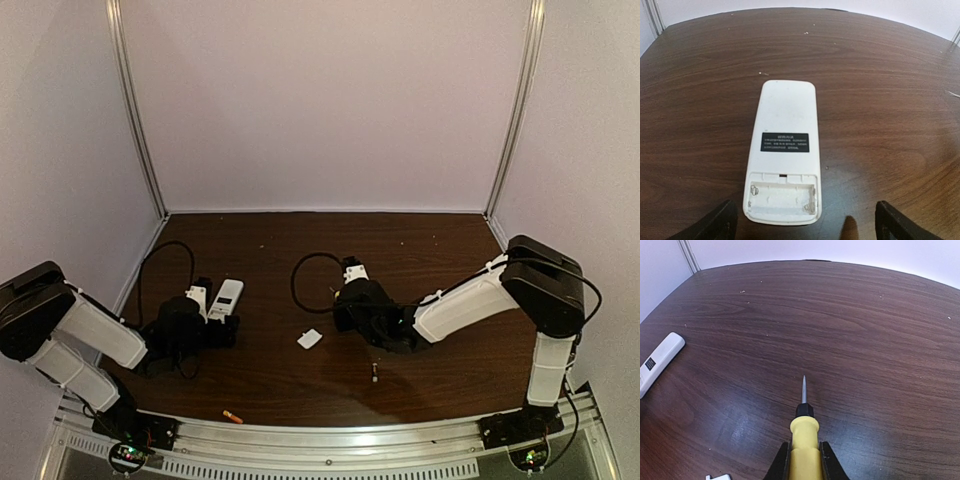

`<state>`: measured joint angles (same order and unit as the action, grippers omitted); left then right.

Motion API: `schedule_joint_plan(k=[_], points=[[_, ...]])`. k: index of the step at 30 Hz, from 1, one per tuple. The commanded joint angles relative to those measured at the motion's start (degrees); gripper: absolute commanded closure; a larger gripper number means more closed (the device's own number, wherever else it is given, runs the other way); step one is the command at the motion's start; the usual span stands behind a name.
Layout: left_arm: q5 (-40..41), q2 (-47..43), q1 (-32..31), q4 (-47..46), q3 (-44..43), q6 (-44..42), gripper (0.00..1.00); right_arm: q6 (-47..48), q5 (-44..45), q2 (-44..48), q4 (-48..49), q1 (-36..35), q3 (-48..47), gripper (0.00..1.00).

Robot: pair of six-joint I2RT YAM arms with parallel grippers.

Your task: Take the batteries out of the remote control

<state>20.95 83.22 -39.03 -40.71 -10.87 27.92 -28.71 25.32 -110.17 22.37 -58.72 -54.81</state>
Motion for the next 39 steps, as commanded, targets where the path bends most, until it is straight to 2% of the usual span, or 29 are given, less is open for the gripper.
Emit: schedule_joint_plan(k=[1,12,26,39], points=[[-0.9,-0.7,0.3,-4.0,0.7,-1.3,0.03,-0.9,-1.0,-1.4,2.2,0.4,1.8,0.94],[-1.5,-1.2,0.3,-5.5,1.2,-1.8,0.03,-1.8,-2.1,-1.5,2.5,0.4,3.2,0.88],[-1.6,-0.8,0.3,-6.9,1.6,-2.4,0.03,-2.6,-2.6,-1.5,2.4,0.4,4.3,0.74],[-1.7,-1.5,0.3,-7.4,2.1,-2.6,0.03,-2.6,-2.8,0.0,2.3,0.4,5.1,0.7]])
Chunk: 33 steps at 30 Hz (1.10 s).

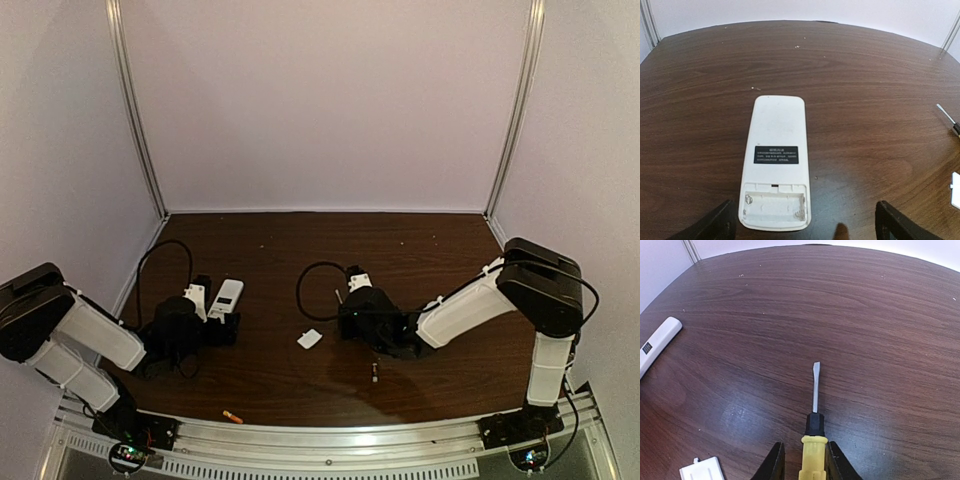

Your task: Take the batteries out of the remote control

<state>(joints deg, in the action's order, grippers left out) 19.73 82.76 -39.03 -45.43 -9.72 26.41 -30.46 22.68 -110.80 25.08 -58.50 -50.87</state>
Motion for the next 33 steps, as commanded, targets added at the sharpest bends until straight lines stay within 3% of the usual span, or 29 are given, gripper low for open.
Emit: schedule_joint_plan(k=[1,5,22,25,33], points=[[-0.5,-1.0,0.3,-2.8,1.0,-1.1,0.03,-0.8,-0.2,0.9,-0.5,0.2,1.1,0.7],[-0.5,-1.2,0.3,-3.2,1.3,-1.3,0.03,-0.6,0.0,2.4,-1.0,0.2,1.4,0.64],[-0.1,-2.2,0.3,-3.1,1.7,-2.4,0.03,2.1,5.7,14.5,-5.9,0.2,4.1,0.07],[0.1,-2.7,0.3,-3.1,1.9,-2.7,0.03,3.0,7.4,17.2,-7.2,0.2,4.6,0.01],[-0.8,-10.5,0.1,0.8,3.0,-1.6,0.03,6.4,12.1,26.5,-10.3,1.1,7.7,0.0]])
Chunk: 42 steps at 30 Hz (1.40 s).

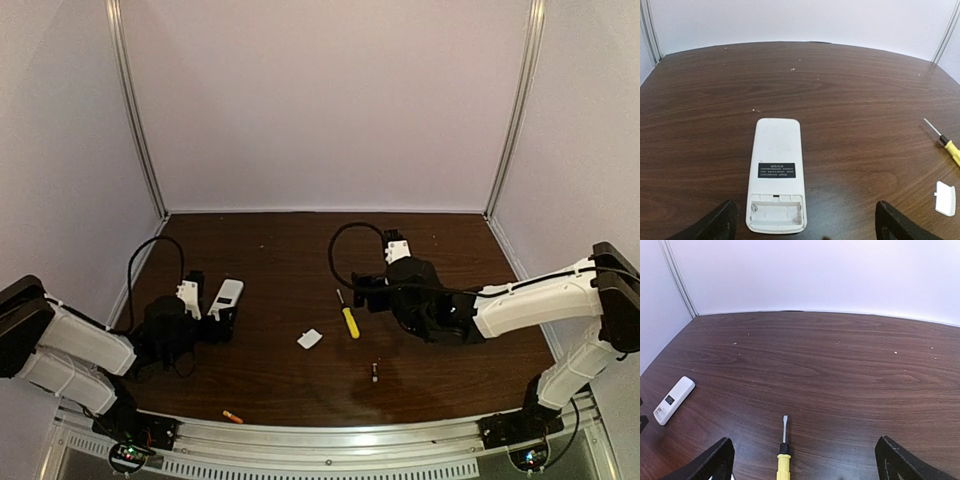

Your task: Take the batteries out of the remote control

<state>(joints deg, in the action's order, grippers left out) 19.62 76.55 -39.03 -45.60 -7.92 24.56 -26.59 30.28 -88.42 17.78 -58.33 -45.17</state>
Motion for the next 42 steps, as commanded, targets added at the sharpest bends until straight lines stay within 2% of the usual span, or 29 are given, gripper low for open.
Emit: schedule_joint_plan(k=[1,9,15,23,27,30,36,42], points=[[-0.7,-5.7,0.1,2.6,0.9,0.5,0.03,2.9,4.8,5.3,-3.1,1.3,2.5,0.0],[4.0,-19.3,-0.1,16.7,-1.5,2.1,0.02,3.9,6.9,17.0,-6.2,3.8,7.5,0.0],[12.7,-26.2,-0.1,29.0,-8.4,-1.8,0.03,4.0,7.1,21.9,-12.1,6.3,7.5,0.0],[22.3,-26.5,0.0,31.1,-14.2,-10.1,0.03,5.3,7.5,23.3,-14.2,10.3,6.3,0.0],[26.9,-23.0,1.1,28.5,-16.9,-16.5,0.03,7.7,8.0,21.8,-13.9,14.0,5.0,0.0],[26.7,-20.9,4.3,25.8,-17.3,-20.2,0.03,8.7,7.8,19.8,-14.9,17.7,3.6,0.0],[20.1,-20.1,13.3,12.4,-12.4,-26.4,0.03,12.4,7.2,20.8,-11.3,25.0,5.8,0.0],[11.0,-18.2,23.7,5.1,-9.0,-26.1,0.03,13.9,6.4,21.9,-5.6,31.2,10.0,0.0]])
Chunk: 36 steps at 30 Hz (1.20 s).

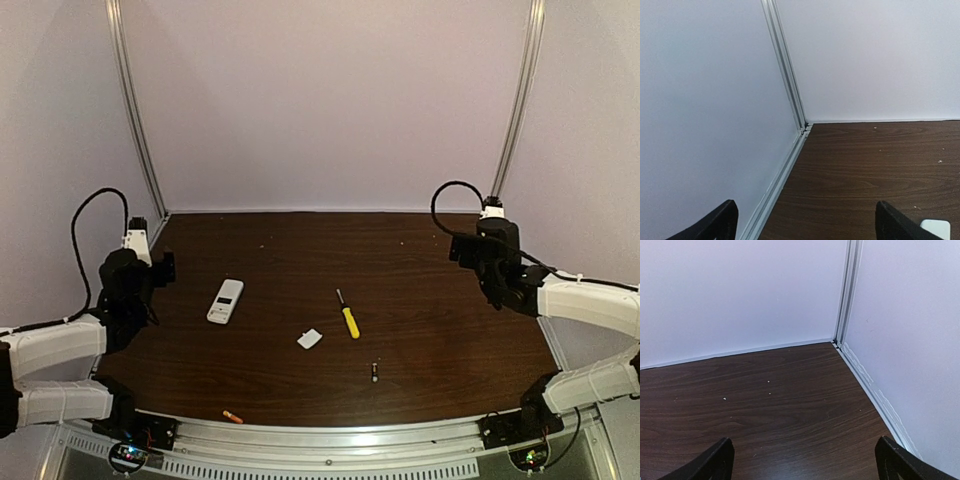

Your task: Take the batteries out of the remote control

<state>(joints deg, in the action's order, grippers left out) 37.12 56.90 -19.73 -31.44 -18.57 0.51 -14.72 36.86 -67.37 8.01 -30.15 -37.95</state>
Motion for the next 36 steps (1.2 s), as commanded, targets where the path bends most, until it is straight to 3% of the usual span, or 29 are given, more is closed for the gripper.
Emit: schedule_joint_plan(k=[1,4,12,20,28,32,36], points=[[-7.3,1.9,5.1,-10.4,2.2,-3.6,0.03,3.0,-0.8,0.6,5.3,3.7,3.4,0.0],[-8.1,2.2,6.0,-15.8,5.1,-8.0,0.03,5.1,-1.8,0.0,8.2,5.1,4.8,0.0],[-18.0,5.4,13.9,-17.5,5.7,-3.9,0.03,9.2,1.4,0.9,19.0,8.9,11.3,0.0],[-20.4,18.7,14.1,-31.4,6.4,-4.4,0.04,12.7,-1.5,-1.7,33.6,10.6,17.8,0.0],[-25.0,26.6,15.9,-37.0,5.0,-2.5,0.06,16.3,-5.1,-10.8,46.6,13.6,19.7,0.0],[-27.4,33.3,17.0,-45.9,6.3,-1.7,0.09,19.8,-8.9,-14.3,52.6,14.7,20.7,0.0],[-28.4,33.2,17.2,-43.6,5.3,-1.9,0.09,20.9,-12.4,-15.7,60.3,16.3,23.3,0.0]])
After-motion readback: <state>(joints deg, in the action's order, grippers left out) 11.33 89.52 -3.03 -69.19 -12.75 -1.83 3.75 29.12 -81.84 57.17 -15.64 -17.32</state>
